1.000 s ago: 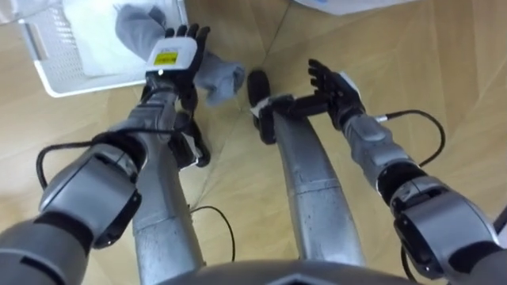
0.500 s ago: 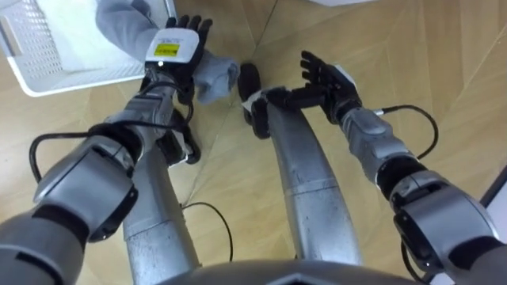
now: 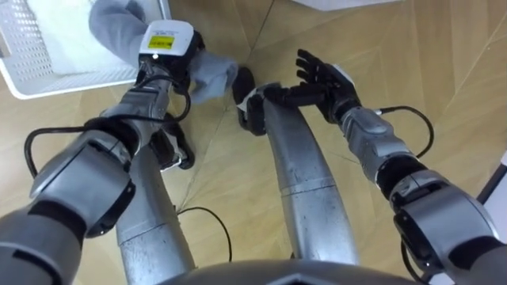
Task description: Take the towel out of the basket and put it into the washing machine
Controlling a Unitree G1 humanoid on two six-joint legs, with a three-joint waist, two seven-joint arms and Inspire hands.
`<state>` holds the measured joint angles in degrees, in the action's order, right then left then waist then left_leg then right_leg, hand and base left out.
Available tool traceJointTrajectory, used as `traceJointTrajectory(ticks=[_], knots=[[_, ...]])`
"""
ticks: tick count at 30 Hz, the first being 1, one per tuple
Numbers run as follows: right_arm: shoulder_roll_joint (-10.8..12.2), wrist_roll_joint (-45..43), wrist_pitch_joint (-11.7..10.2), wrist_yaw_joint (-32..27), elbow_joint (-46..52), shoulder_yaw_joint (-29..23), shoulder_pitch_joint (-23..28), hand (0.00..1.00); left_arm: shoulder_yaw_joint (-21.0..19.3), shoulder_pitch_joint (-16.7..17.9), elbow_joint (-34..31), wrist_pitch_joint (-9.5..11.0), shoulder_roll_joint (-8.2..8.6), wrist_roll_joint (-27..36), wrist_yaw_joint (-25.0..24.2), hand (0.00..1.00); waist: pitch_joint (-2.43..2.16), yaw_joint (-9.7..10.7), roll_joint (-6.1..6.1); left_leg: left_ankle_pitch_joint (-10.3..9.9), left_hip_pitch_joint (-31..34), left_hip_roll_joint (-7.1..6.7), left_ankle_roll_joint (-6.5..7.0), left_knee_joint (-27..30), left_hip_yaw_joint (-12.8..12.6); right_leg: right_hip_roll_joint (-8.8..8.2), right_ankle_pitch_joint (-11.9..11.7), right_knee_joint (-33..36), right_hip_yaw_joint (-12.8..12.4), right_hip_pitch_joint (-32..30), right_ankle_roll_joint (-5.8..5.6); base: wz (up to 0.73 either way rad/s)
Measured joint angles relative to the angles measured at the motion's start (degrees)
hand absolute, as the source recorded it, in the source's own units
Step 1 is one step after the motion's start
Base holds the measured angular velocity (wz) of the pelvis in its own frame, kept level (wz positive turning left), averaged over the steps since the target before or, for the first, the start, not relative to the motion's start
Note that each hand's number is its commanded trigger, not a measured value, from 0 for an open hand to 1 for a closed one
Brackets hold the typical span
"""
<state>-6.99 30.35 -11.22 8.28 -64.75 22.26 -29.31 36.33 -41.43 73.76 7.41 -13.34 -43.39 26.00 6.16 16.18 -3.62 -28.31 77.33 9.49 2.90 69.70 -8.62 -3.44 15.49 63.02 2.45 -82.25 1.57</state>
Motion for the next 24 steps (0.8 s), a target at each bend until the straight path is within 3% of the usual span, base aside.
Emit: traceJointTrajectory(ticks=[12, 18, 20, 21, 24], knots=[[0.0, 1.2, 0.0, -0.1, 0.7, 0.1, 2.2, 0.00, 0.9, 2.4, 0.1, 0.1, 0.39, 0.1, -0.1, 1.00, -0.13, 0.7, -0.19, 0.0, -2.6, -0.30, 0.00, 0.2, -0.6, -0.34, 0.2, 0.7, -0.1, 2.0, 0.01, 0.01], [0.0, 1.3, 0.1, -1.5, 1.7, 1.5, 6.6, 0.00, 0.7, 5.9, 1.8, 0.4, 2.15, 0.7, 0.0, 1.00, -0.28, 0.6, -0.38, -0.3, -10.1, 0.00, -0.34, -1.0, -0.6, 0.43, 0.3, -0.8, 0.1, 9.5, 0.07, -0.04], [0.0, 0.7, 0.0, -2.1, 2.5, 1.6, 8.6, 0.00, 0.2, 7.3, 1.7, 0.5, 2.38, 0.4, 0.0, 1.00, -0.73, 0.3, -0.20, -0.3, -12.1, 0.19, -0.55, -2.0, -0.5, 0.56, 0.1, -2.2, 0.3, 11.8, 0.12, -0.11], [0.0, 0.6, 0.0, -2.1, 2.5, 1.6, 9.6, 0.00, -0.5, 8.0, 1.7, 0.5, 2.37, 0.4, 0.0, 1.00, -0.84, -0.2, -0.17, -0.1, -13.9, 0.75, -0.71, -3.1, -0.8, 0.72, -0.4, -3.5, 0.4, 13.6, 0.13, -0.14], [0.0, -0.1, 0.0, -3.1, 2.3, 1.4, 12.3, 0.00, -3.3, 9.5, 1.7, 1.7, 3.22, 0.5, 0.1, 1.00, -1.00, -1.6, 0.06, 0.5, -19.4, 0.75, -0.75, -6.0, -1.9, 0.69, -1.1, -6.4, 0.7, 18.8, 0.11, -0.09]])
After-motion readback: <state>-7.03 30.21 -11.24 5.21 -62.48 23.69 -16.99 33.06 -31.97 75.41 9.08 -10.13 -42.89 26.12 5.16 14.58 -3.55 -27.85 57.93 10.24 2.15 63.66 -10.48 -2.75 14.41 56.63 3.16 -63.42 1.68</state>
